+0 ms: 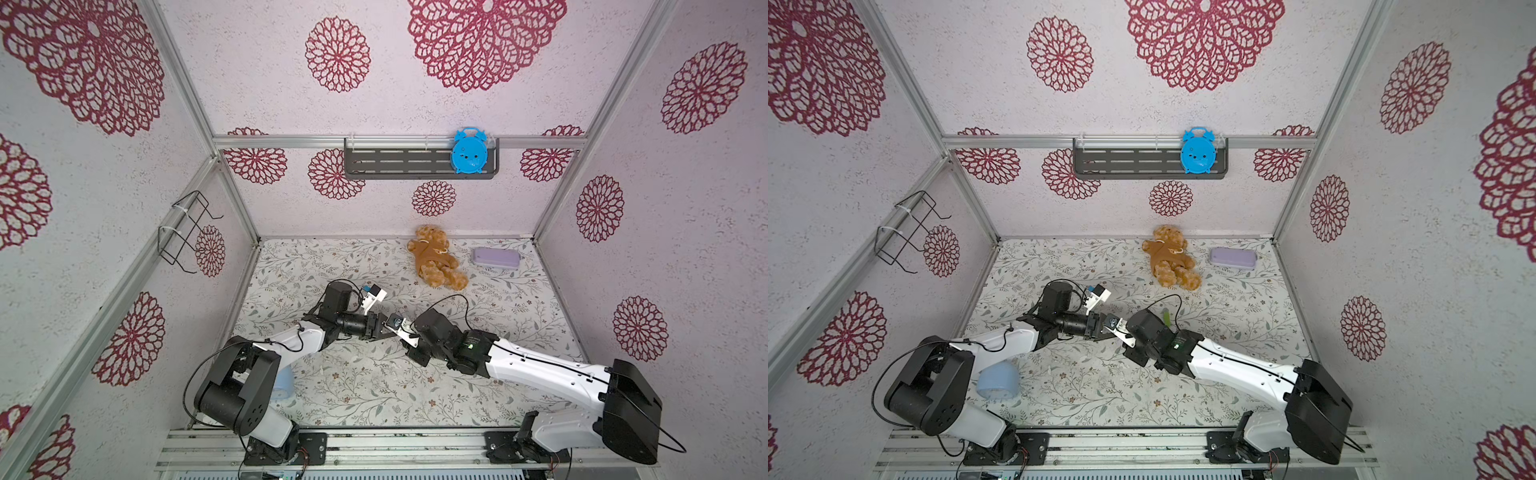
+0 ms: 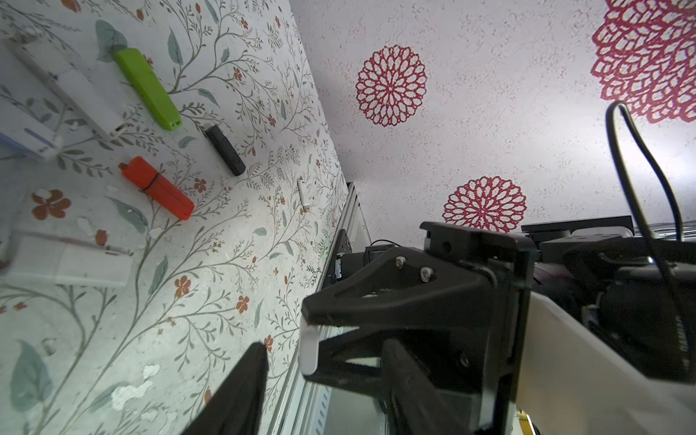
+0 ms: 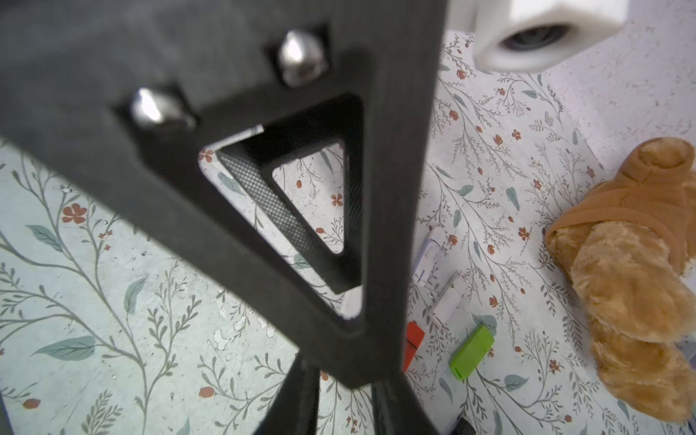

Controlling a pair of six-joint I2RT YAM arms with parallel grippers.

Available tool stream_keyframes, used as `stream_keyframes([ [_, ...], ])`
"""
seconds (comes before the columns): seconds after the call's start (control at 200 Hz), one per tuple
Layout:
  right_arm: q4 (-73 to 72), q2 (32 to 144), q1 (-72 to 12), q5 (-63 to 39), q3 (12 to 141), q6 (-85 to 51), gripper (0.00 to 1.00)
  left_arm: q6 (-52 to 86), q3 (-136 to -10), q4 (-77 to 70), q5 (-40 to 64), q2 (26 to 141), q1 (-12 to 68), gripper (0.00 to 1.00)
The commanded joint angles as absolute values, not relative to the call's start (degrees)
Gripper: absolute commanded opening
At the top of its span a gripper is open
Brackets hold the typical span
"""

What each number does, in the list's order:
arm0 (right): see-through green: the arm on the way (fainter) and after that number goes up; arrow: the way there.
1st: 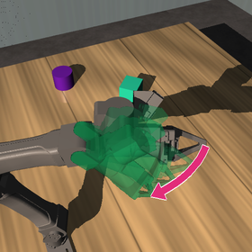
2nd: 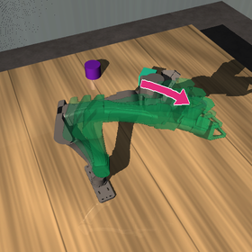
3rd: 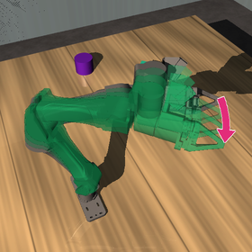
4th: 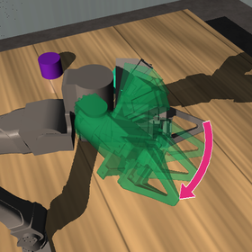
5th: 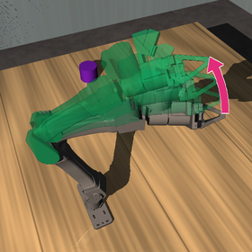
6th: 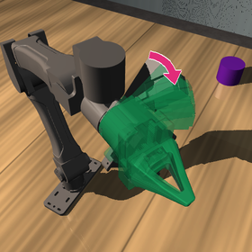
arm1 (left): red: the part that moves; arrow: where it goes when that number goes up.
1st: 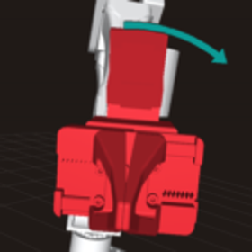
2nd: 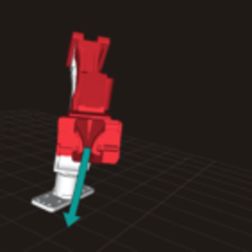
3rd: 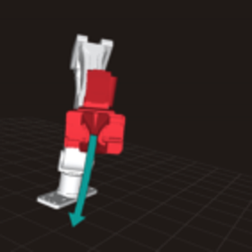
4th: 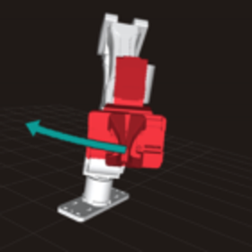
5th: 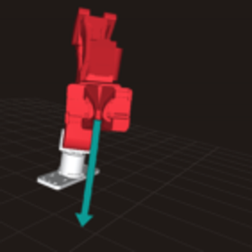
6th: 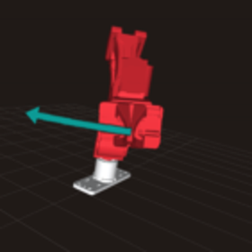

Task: Close the usb drive cover
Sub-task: Pick up the cover from the center of the board.

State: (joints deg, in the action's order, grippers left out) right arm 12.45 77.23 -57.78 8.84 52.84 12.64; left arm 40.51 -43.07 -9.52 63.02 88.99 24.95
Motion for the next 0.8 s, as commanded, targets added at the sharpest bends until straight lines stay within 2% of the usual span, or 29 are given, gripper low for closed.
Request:
stream_keyframes([
  [0.0,9.9,75.5,-57.5,9.8,54.0,12.6,0.26,38.9,-44.9,-9.3,64.3,90.2,25.8,0.49],
  [0.795,6.4,76.7,-57.5,10.2,54.9,10.6,0.25,34.5,-47.3,-3.0,64.9,91.3,26.2,0.17],
])
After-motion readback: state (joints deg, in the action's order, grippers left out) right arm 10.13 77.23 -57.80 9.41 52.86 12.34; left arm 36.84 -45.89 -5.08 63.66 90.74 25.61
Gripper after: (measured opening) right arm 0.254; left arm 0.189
